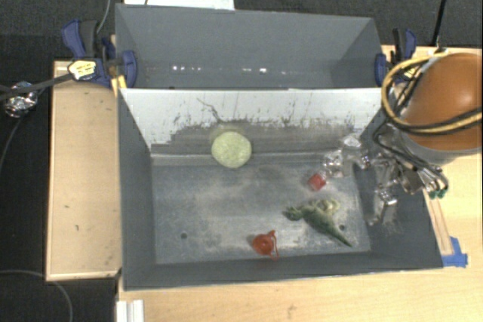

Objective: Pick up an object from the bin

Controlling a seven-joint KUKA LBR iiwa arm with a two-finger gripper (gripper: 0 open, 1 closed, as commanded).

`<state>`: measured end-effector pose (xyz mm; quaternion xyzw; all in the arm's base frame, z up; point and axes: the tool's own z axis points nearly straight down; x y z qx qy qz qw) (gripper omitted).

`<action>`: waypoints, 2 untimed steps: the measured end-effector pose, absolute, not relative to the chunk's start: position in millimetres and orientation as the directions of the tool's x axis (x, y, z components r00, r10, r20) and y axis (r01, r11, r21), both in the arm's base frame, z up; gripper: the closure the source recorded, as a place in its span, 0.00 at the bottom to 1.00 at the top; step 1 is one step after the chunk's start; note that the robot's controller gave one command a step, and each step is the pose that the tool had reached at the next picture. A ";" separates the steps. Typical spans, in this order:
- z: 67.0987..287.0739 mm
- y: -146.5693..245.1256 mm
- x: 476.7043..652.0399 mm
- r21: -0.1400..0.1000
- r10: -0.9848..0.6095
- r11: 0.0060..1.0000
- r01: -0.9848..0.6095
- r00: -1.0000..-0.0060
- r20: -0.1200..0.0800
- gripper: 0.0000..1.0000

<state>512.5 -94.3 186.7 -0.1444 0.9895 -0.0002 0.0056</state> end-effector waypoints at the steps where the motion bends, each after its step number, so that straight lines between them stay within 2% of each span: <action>1: 146.8 -84.1 510.6 -0.005 -0.229 0.974 -0.229 -0.973 -0.019 0.00; 2: 109.9 -64.1 502.8 0.001 -0.056 0.998 -0.056 -0.998 -0.013 0.00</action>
Offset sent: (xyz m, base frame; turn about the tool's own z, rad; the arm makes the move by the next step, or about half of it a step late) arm -0.0134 0.0407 -0.0915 0.2716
